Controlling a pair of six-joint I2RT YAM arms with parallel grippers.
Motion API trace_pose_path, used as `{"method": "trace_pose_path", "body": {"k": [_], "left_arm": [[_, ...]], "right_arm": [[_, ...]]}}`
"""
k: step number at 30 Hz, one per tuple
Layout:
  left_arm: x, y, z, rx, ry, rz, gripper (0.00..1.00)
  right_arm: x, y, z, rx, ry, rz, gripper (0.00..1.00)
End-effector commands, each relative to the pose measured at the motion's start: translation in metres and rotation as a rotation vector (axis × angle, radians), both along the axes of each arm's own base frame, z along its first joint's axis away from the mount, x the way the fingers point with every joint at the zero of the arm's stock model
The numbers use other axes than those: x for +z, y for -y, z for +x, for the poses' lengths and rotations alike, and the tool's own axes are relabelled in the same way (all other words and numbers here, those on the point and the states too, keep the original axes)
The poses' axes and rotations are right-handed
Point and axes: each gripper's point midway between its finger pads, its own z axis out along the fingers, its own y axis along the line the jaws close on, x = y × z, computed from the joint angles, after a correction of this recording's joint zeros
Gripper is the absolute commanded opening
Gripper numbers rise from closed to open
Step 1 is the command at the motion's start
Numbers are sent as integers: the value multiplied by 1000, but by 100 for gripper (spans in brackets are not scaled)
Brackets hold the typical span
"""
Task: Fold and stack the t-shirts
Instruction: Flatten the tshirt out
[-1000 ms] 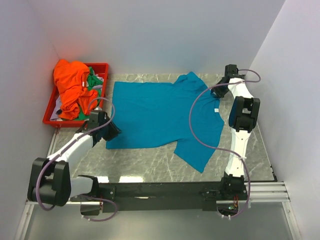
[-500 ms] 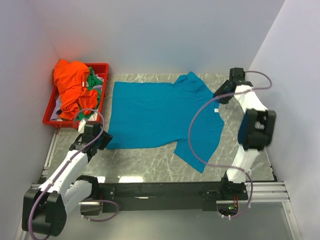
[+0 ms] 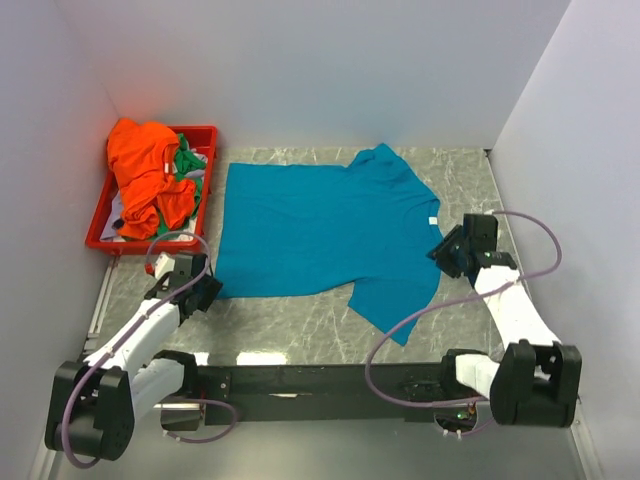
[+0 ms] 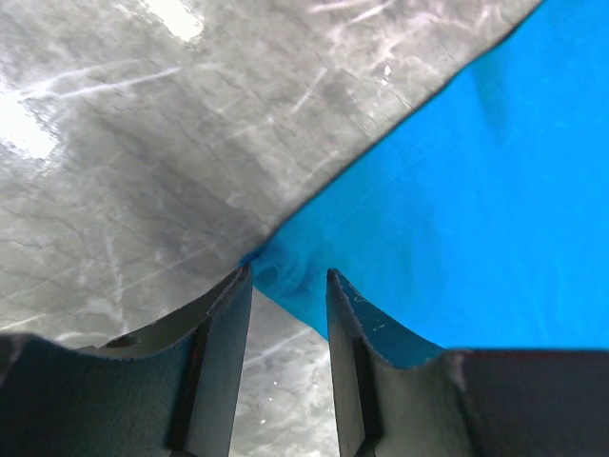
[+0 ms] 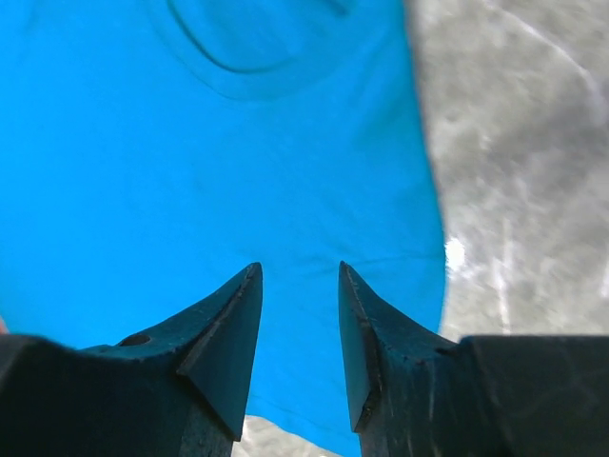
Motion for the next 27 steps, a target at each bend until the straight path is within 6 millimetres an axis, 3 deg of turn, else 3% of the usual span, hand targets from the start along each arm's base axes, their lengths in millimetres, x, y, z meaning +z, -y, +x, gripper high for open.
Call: {"method": "trace_pose_path", "body": {"k": [1, 14, 27], "left_arm": [[-2, -8, 0, 47, -1, 25, 43], [5, -11, -8, 57, 14, 26, 42], [-14, -1, -9, 44, -40, -7, 38]], "right_arm": [[1, 14, -10, -35, 27, -68, 45], [-29, 20, -40, -70, -42, -94, 45], [-40, 19, -52, -101, -94, -73, 45]]}}
